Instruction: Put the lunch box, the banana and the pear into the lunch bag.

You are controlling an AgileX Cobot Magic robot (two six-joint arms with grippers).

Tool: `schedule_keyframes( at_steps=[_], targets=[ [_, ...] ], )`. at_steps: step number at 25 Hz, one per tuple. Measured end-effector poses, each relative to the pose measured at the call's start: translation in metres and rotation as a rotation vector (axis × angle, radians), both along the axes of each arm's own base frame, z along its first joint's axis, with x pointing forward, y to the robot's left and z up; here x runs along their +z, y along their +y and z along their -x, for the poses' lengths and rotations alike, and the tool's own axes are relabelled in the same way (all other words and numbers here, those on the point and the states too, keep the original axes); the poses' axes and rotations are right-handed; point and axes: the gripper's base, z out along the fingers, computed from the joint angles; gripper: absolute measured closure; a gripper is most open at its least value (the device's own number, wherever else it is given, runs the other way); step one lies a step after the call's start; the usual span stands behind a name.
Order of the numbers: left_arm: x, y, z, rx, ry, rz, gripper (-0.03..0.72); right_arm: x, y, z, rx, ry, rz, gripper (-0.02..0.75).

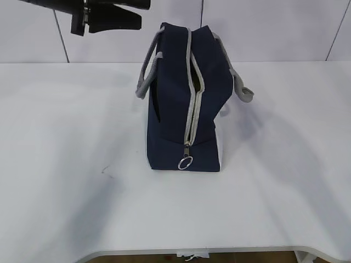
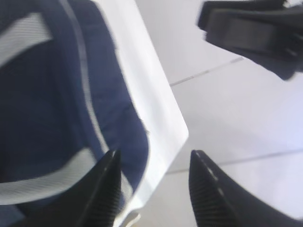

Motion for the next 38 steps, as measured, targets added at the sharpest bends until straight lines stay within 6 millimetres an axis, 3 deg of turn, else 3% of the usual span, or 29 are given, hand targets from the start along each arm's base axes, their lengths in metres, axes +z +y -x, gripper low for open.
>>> schedule_keyframes(
  at_steps=[5, 12, 19, 24, 29, 33, 38],
  targets=[
    [0.026, 0.002, 0.004, -0.050, -0.069, -0.077, 0.329, 0.032, -0.001, 0.023, 0.032, -0.055, -0.066, 0.343],
    [0.044, 0.025, 0.028, 0.057, -0.055, -0.441, 0.330, 0.085, -0.012, 0.080, 0.060, -0.154, -0.135, 0.345],
    [0.079, 0.029, 0.073, 0.121, -0.210, -0.713, 0.330, 0.092, -0.022, 0.138, 0.095, -0.132, -0.130, 0.401],
    [0.101, 0.032, 0.096, 0.136, -0.285, -0.720, 0.330, 0.076, -0.034, 0.180, 0.108, -0.077, -0.101, 0.411],
    [0.110, 0.035, 0.105, 0.145, -0.306, -0.714, 0.330, 0.037, -0.042, 0.208, 0.144, 0.005, -0.035, 0.414],
    [0.110, 0.036, 0.105, 0.146, -0.308, -0.716, 0.330, 0.004, -0.048, 0.214, 0.128, -0.070, -0.012, 0.414],
    [0.110, 0.037, 0.105, 0.150, -0.312, -0.727, 0.330, -0.037, -0.051, 0.205, 0.072, -0.165, -0.002, 0.416]
  ],
)
